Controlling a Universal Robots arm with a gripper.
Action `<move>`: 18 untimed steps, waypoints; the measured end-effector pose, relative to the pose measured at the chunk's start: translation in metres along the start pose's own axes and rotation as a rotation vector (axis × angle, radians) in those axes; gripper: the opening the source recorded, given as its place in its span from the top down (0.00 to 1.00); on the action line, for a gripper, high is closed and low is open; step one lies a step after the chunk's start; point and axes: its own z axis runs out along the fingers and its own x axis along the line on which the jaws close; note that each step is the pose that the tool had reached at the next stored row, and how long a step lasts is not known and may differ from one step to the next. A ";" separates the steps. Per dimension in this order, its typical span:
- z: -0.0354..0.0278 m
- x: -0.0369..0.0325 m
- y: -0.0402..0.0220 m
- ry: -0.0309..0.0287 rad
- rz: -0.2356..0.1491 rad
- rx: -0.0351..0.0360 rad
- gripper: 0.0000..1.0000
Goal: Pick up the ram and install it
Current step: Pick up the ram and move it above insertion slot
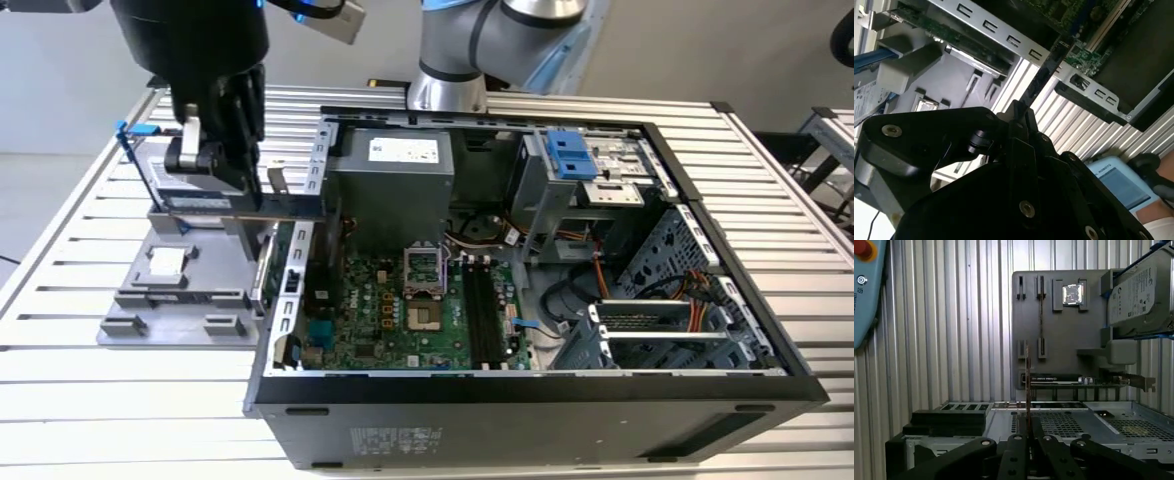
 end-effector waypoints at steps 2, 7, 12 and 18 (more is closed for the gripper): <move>-0.0001 -0.0002 -0.0070 0.0000 0.000 -0.0004 1.00; -0.0004 -0.0006 -0.0197 0.0000 0.000 -0.0007 1.00; -0.0006 -0.0011 -0.0321 0.0001 -0.001 -0.0008 1.00; -0.0009 -0.0018 -0.0475 0.0001 -0.002 -0.0012 1.00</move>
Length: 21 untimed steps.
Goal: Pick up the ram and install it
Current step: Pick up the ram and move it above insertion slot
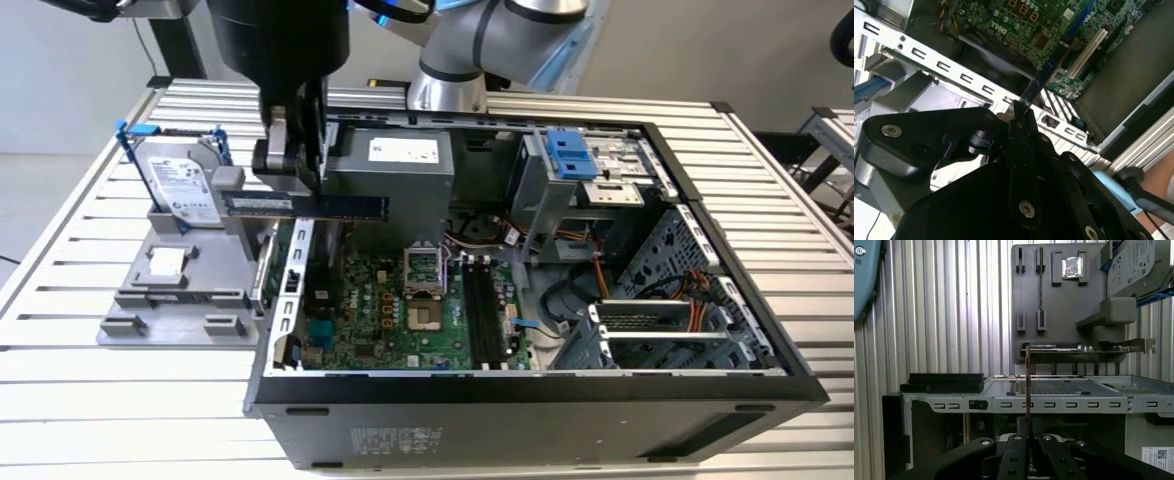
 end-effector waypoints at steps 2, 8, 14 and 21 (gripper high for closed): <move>-0.0001 -0.0003 -0.0032 0.0000 0.000 0.0000 1.00; -0.0003 -0.0014 -0.0171 0.0000 -0.001 -0.0006 1.00; -0.0007 -0.0020 -0.0355 0.0001 -0.003 -0.0025 1.00; -0.0012 -0.0028 -0.0595 0.0002 -0.003 -0.0051 1.00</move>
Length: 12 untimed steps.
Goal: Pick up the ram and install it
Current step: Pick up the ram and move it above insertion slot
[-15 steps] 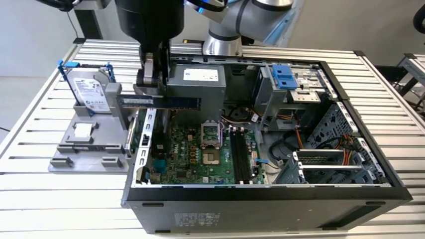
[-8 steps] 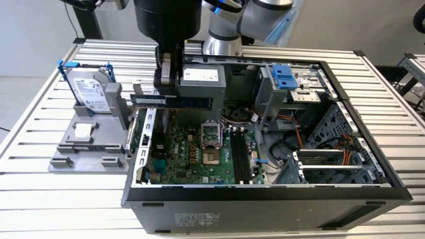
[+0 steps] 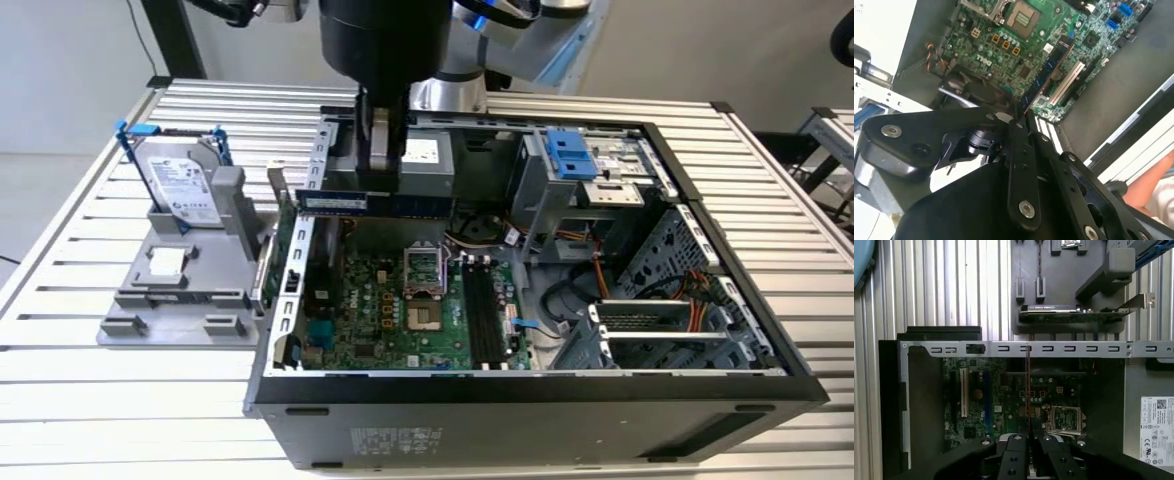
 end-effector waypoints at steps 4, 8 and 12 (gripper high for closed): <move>-0.0004 -0.0004 -0.0143 0.0000 0.000 -0.0017 1.00; -0.0006 -0.0008 -0.0280 0.0000 0.000 -0.0033 1.00; -0.0010 -0.0012 -0.0421 0.0001 0.000 -0.0046 1.00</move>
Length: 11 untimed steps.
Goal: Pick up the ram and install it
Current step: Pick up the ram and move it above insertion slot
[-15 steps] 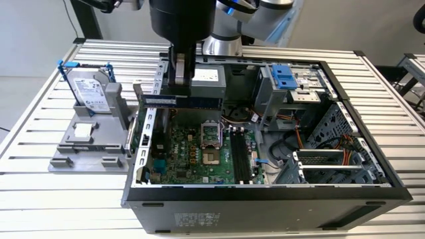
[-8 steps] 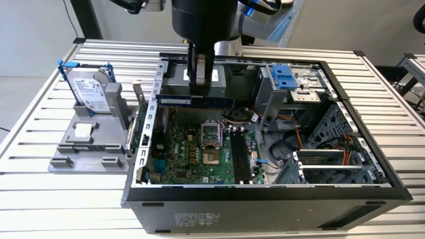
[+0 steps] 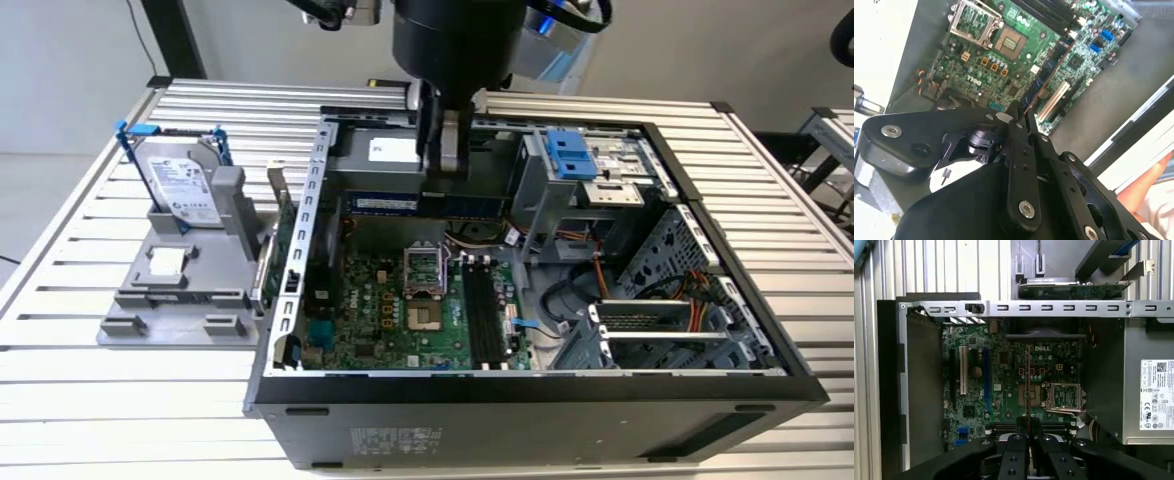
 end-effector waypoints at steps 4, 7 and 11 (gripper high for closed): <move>-0.0004 -0.0004 -0.0141 0.0000 0.000 -0.0005 1.00; -0.0007 -0.0007 -0.0252 0.0000 0.000 -0.0005 1.00; -0.0011 -0.0014 -0.0384 0.0000 0.001 -0.0005 1.00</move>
